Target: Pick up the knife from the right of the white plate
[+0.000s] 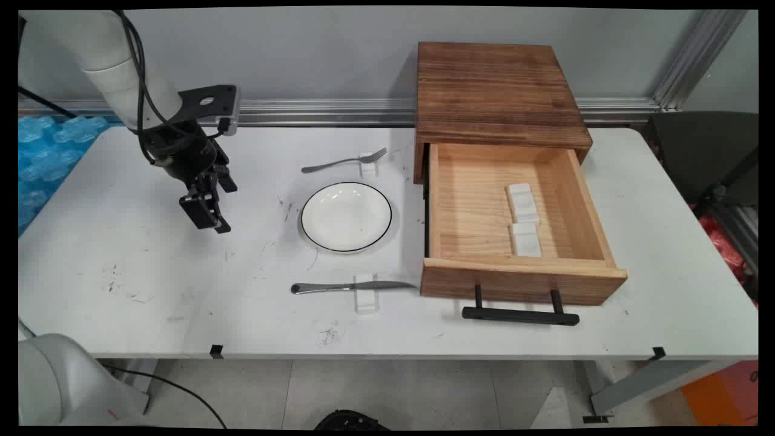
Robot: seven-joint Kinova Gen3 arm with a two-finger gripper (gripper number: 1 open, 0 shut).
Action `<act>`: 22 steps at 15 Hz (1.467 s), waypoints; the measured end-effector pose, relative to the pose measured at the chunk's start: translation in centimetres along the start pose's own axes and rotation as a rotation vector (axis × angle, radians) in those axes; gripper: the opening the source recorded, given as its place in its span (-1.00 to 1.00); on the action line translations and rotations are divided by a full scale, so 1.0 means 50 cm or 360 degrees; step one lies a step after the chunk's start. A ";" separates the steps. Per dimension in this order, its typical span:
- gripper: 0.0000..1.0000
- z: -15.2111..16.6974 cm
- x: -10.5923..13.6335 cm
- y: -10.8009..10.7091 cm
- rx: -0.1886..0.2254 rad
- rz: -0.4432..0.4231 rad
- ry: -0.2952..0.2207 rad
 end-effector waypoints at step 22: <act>1.00 -0.021 0.095 0.010 0.0010 0.0038 0.0111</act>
